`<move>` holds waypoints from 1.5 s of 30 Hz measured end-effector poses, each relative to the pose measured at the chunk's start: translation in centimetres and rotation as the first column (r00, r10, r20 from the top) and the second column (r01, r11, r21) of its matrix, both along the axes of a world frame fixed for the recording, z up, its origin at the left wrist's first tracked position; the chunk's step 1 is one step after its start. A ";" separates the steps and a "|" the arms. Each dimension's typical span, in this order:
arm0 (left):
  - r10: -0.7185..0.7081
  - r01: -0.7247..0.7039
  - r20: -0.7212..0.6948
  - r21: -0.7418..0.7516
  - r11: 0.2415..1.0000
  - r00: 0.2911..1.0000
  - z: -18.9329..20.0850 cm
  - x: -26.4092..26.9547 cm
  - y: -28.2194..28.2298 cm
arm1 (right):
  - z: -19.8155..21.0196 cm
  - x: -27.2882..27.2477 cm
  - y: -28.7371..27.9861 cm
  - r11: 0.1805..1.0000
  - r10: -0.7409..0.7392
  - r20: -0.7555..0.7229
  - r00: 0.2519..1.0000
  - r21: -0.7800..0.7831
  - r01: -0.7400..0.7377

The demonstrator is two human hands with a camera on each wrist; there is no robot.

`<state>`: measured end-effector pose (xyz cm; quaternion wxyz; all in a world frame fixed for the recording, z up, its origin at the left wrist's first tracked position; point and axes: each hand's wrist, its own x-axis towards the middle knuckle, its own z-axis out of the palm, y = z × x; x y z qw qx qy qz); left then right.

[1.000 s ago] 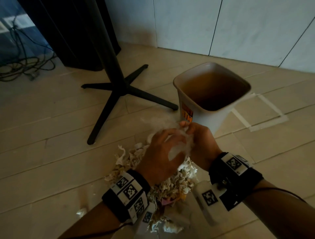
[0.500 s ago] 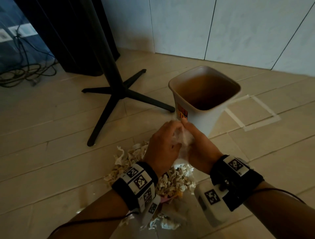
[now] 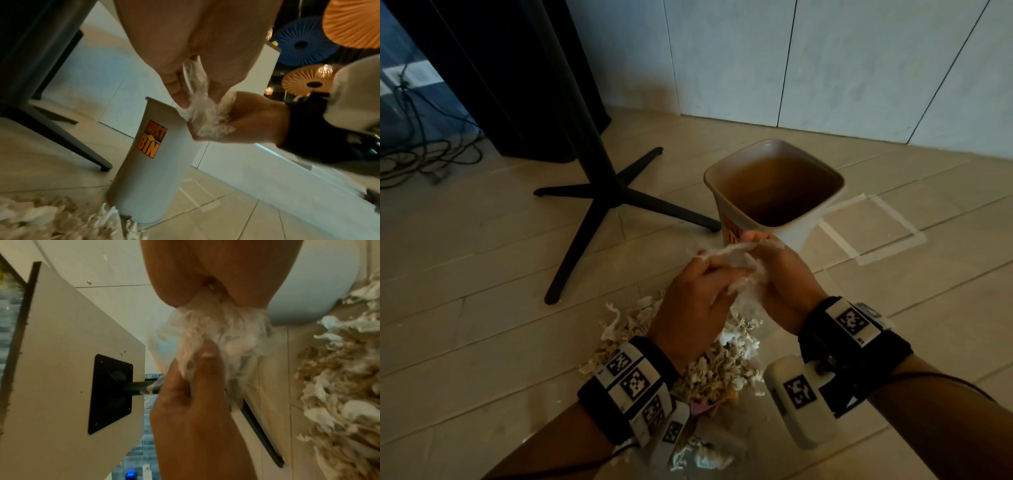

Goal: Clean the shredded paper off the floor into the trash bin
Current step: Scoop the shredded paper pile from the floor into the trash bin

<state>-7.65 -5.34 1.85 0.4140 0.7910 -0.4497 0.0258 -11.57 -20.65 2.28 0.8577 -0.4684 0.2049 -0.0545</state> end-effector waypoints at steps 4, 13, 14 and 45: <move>0.092 -0.103 -0.118 -0.097 0.990 0.989 1.4 1.5 -0.6 | 0.9 -0.6 1.6 0.989 0.148 0.047 0.988 0.012 -0.148; 0.075 -0.109 -0.274 -0.113 0.988 0.959 4.0 4.1 -2.4 | 3.6 0.6 0.0 0.952 0.084 0.123 0.989 -0.302 -0.044; 0.050 -0.091 -0.290 -0.131 0.987 0.956 4.4 4.4 -2.6 | 4.2 1.0 -0.3 0.937 0.077 0.143 0.987 -0.349 -0.023; 0.115 0.093 -0.174 0.858 0.506 0.978 -13.0 7.5 3.4 | 4.3 8.9 -9.5 0.097 -0.106 -0.325 0.940 -0.944 -0.315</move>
